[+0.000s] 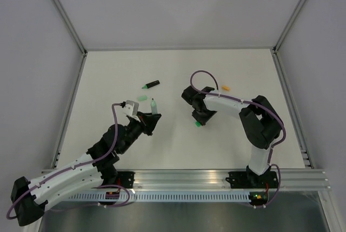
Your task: Insert the pens into the pen caps
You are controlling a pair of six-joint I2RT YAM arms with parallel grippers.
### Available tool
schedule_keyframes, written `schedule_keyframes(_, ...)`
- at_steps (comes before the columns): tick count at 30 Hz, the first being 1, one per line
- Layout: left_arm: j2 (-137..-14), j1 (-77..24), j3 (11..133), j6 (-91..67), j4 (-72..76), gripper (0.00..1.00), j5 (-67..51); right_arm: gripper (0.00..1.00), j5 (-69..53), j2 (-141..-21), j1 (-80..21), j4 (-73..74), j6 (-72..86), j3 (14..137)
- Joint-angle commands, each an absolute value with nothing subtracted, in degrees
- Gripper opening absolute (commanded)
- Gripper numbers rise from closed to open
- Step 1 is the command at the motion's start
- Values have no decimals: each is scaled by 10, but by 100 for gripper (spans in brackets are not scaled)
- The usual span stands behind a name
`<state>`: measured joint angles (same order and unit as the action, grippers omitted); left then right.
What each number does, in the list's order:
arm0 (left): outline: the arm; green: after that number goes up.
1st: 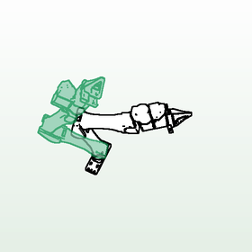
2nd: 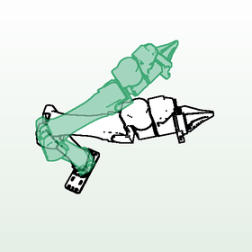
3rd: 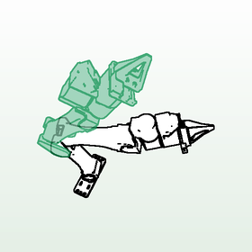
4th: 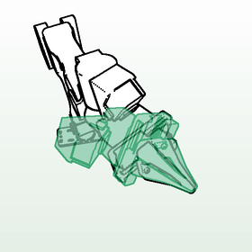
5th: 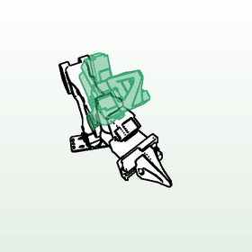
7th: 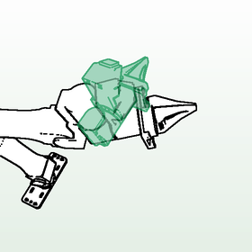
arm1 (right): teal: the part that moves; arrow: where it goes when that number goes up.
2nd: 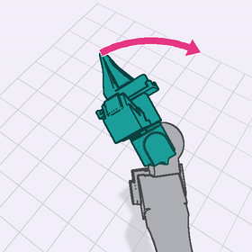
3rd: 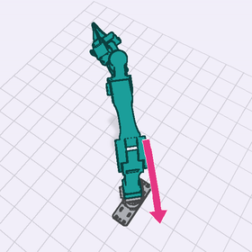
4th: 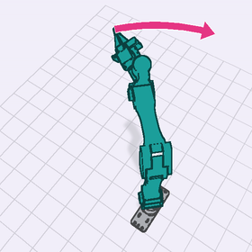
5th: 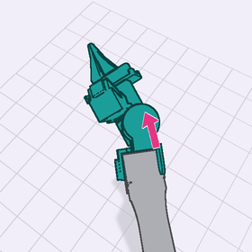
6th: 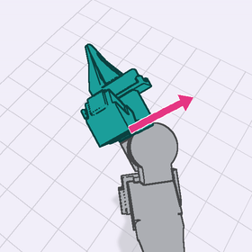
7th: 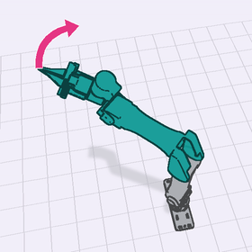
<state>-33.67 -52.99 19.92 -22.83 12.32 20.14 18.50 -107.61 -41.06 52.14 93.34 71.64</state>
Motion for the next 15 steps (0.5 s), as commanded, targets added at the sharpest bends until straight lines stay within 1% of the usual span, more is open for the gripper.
schedule_keyframes(1,-360,-529,231,-181,189,2,71,0,265,-1012,-405,505,836,717)
schedule_keyframes(3,-395,-529,239,-176,208,2,32,0,330,-962,-405,512,798,716)
schedule_keyframes(5,-416,-529,242,-175,228,2,-36,0,359,-903,-405,496,750,706)
schedule_keyframes(6,-435,-529,243,-177,236,2,-56,0,367,-882,-405,472,691,701)
schedule_keyframes(7,-442,-529,247,-177,249,2,-95,0,384,-862,-405,466,669,698)
schedule_keyframes(8,-447,-529,249,-180,255,2,-112,0,388,-825,-405,460,646,694)
schedule_keyframes(9,-457,-530,250,-182,258,2,-121,0,390,-804,-405,442,596,692)
schedule_keyframes(12,-468,-530,267,-187,232,2,-104,0,389,-717,-405,405,553,678)
schedule_keyframes(13,-472,-530,271,-185,224,2,-91,0,375,-695,-406,379,508,671)
schedule_keyframes(14,-474,-530,272,-180,222,2,-85,0,334,-649,-407,352,484,651)
schedule_keyframes(15,-475,-530,272,-181,222,2,-83,0,317,-627,-407,325,467,640)
